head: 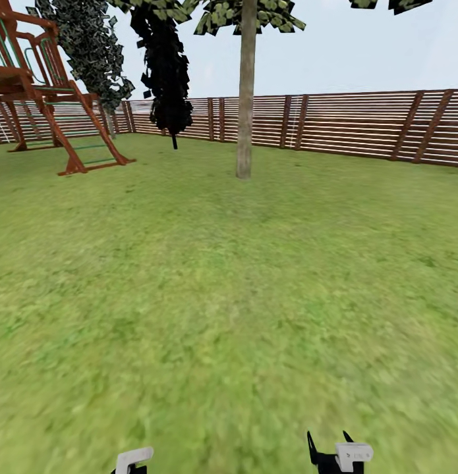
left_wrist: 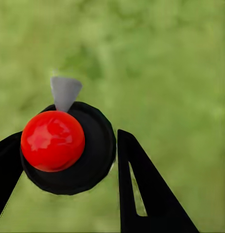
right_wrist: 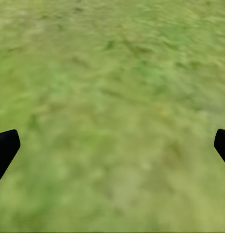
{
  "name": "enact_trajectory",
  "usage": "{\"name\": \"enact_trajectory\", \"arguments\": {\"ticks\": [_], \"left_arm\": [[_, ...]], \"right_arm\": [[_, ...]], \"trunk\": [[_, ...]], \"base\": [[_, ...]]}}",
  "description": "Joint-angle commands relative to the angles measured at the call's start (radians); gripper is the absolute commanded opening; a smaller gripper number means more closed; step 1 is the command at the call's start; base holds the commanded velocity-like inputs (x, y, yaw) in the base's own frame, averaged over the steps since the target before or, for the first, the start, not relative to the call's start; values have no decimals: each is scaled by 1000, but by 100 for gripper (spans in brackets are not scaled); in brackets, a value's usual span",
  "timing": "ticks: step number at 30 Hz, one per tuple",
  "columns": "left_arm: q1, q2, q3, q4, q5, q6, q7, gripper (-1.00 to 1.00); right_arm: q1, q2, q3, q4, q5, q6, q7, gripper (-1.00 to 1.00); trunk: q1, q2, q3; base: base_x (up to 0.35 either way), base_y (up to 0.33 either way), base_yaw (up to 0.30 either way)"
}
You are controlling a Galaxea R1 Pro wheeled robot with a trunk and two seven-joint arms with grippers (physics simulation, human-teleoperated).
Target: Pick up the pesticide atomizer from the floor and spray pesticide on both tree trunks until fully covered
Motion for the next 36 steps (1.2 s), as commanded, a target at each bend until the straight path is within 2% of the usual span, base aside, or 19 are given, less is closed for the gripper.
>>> {"name": "enact_trajectory", "arguments": {"ticks": [1,36], "left_arm": [[0,0,0,0,0,0,1,-100],[0,0,0,0,0,0,0,-100]], "right_arm": [[0,0,0,0,0,0,0,100],[0,0,0,0,0,0,1,100]], "trunk": [[0,0,0],[0,0,0]], "base": [[338,0,0],[338,0,0]]}}
